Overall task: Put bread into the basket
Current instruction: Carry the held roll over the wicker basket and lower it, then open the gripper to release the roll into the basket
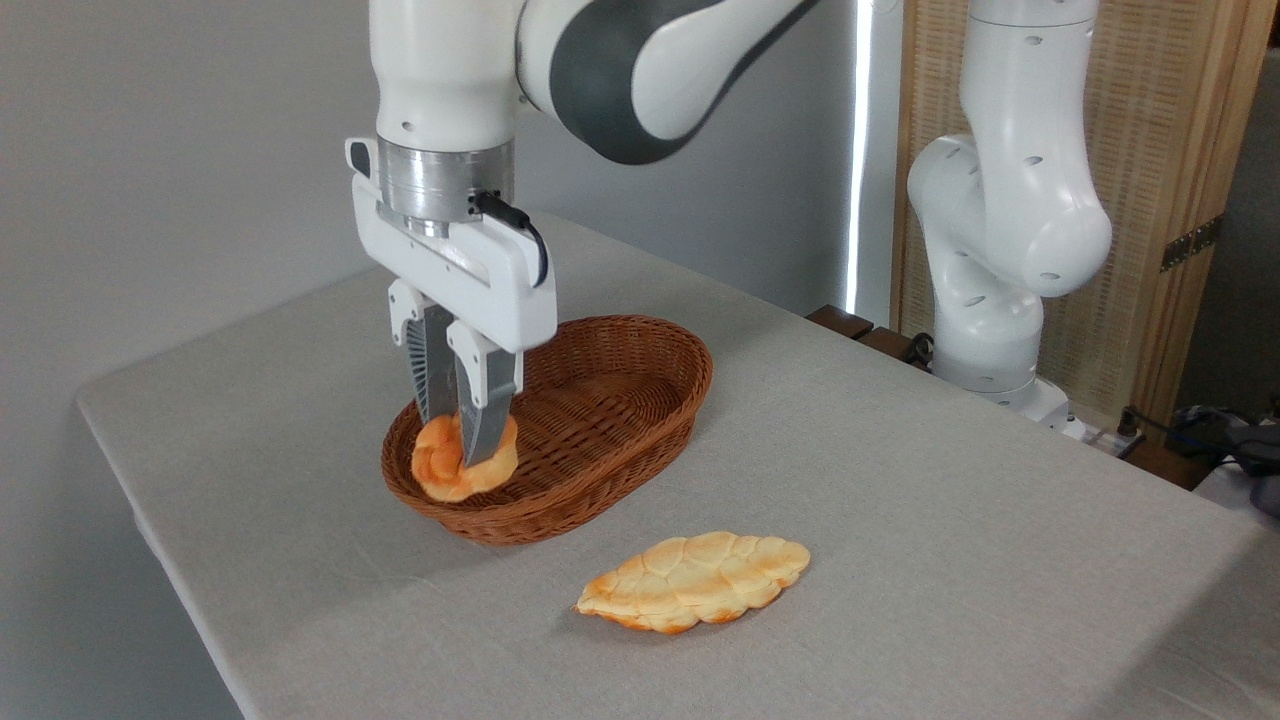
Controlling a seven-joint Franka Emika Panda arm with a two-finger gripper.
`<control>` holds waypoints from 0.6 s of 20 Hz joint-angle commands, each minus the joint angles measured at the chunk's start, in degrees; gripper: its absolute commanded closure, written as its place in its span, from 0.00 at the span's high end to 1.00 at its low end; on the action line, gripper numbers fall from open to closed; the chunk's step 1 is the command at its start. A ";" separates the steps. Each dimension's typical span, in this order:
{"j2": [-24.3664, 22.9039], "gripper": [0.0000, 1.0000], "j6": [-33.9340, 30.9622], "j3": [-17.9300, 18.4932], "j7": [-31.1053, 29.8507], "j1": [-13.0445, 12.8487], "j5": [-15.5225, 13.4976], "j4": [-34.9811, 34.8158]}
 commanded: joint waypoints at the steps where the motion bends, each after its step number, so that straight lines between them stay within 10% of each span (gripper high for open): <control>1: -0.98 0.75 -3.67 -3.01 -1.65 -0.16 -0.46 -0.93; 3: -0.63 1.00 -3.77 -5.04 -4.29 -0.16 0.15 -0.93; 12: 1.40 1.00 -3.68 -6.54 -4.56 -0.16 0.33 -0.85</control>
